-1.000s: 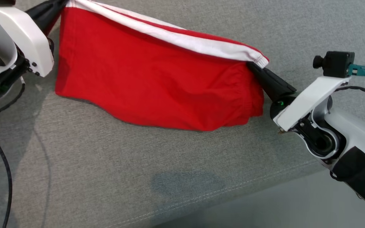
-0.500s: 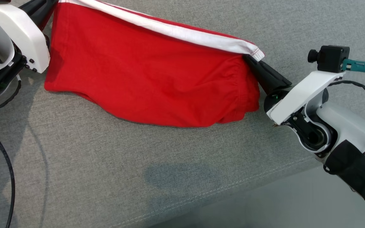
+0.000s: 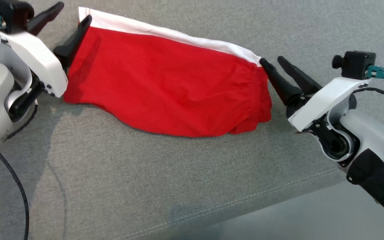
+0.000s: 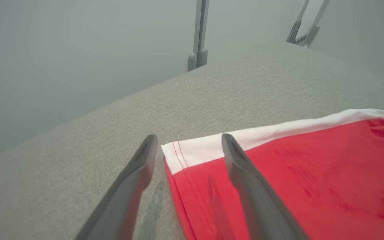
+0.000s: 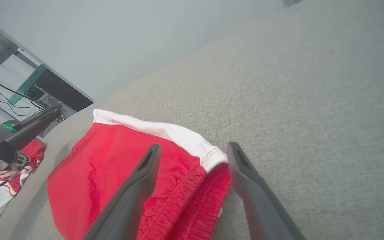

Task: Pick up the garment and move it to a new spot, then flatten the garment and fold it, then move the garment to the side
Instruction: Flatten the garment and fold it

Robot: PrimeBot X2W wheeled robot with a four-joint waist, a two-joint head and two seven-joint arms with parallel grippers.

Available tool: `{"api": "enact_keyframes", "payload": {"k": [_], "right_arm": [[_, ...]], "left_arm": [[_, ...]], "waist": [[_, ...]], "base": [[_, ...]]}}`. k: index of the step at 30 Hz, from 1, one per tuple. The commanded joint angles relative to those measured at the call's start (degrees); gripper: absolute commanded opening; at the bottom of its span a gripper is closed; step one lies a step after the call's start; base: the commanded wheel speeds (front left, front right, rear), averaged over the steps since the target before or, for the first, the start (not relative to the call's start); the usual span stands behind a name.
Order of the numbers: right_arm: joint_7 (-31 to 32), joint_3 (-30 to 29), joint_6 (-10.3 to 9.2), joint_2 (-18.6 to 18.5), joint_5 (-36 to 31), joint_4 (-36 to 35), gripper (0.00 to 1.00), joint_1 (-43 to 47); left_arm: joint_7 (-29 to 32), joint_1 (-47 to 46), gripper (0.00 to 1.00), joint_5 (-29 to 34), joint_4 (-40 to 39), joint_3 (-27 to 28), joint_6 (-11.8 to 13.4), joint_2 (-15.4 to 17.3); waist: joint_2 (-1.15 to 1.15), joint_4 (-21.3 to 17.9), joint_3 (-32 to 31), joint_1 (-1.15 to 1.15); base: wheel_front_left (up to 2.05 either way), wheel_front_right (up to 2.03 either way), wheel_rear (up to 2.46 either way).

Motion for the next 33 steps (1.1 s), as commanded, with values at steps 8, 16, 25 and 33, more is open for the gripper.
{"api": "enact_keyframes", "payload": {"k": [8, 16, 25, 33], "right_arm": [[-0.8, -8.2, 0.08, -0.8, -8.0, 3.9, 1.0, 7.4], [-0.8, -20.6, 0.08, 1.9, -22.1, 5.9, 1.0, 13.2], [-0.8, -41.6, 0.08, 7.7, -44.8, -0.3, 1.0, 23.8], [-0.8, -53.4, 0.08, 15.5, -60.6, -9.9, 1.0, 33.7]], "left_arm": [[-3.4, 4.8, 1.0, 3.2, 2.1, 7.3, 0.1, -0.3], [-3.5, 17.0, 1.0, 12.9, -0.9, 22.1, 1.3, -3.6], [-3.5, 32.3, 1.0, 21.5, -3.4, 38.3, 1.7, -8.7], [-3.5, 41.2, 1.0, 27.5, -3.0, 50.3, 0.6, -14.1]], "waist": [[0.0, 2.6, -6.4, 0.0], [0.0, 4.1, -11.1, 0.0], [0.0, 4.6, -15.9, 0.0], [0.0, 4.0, -15.9, 0.0]], "base": [[0.0, 0.0, 0.0], [0.0, 0.0, 0.0], [0.0, 0.0, 0.0], [0.0, 0.0, 0.0]]}}
